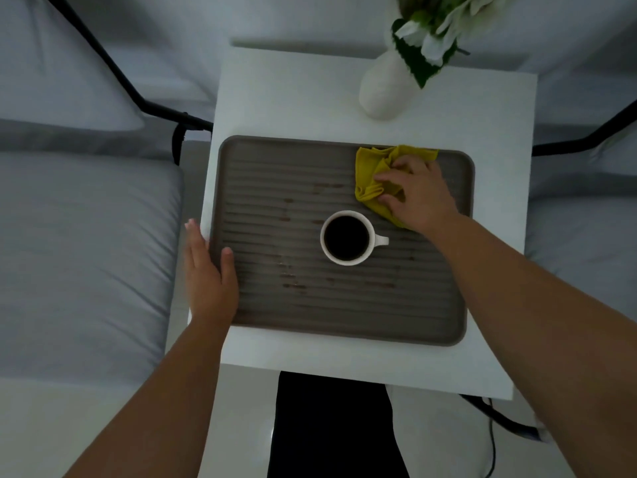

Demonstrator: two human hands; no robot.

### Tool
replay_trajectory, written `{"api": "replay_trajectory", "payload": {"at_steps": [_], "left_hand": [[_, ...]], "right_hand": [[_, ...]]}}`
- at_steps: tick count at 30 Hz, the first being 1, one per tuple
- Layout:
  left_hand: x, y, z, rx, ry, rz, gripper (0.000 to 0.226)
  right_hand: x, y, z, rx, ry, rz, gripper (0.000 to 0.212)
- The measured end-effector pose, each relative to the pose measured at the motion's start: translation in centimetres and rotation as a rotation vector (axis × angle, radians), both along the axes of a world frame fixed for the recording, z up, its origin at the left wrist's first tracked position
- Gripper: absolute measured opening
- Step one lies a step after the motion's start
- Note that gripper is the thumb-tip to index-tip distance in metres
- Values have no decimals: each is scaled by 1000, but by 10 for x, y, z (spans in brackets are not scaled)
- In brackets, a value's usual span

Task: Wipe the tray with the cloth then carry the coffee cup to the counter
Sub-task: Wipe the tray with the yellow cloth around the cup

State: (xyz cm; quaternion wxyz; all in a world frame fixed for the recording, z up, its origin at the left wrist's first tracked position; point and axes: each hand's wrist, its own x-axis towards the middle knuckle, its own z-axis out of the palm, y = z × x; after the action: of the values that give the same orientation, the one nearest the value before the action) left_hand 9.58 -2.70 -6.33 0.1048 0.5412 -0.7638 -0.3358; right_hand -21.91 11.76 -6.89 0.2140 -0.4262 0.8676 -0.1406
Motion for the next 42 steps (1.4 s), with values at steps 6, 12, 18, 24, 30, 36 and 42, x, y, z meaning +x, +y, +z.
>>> {"api": "replay_trajectory", "payload": {"at_steps": [6, 12, 18, 24, 30, 36, 42], "left_hand": [[-8, -10, -1, 75, 58, 139, 54], [-2, -17, -15, 5, 33, 135, 43], [-2, -20, -17, -21, 30, 121, 43], [-1, -20, -17, -2, 26, 137, 42], [-1, -19, -15, 51, 32, 149, 42], [0, -21, -18, 75, 46, 142, 44], [1, -25, -21, 56, 61, 110, 44]], "right_hand": [[2, -46, 2, 4, -184, 120, 36], [45, -123, 9, 16, -219, 242, 38], [77, -164, 8, 58, -161, 338, 34], [18, -83, 21, 103, -126, 262, 24], [-33, 15, 27, 170, -89, -9, 25], [-4, -42, 11, 141, -108, 83, 24], [88, -164, 8, 149, -213, 282, 33]]}}
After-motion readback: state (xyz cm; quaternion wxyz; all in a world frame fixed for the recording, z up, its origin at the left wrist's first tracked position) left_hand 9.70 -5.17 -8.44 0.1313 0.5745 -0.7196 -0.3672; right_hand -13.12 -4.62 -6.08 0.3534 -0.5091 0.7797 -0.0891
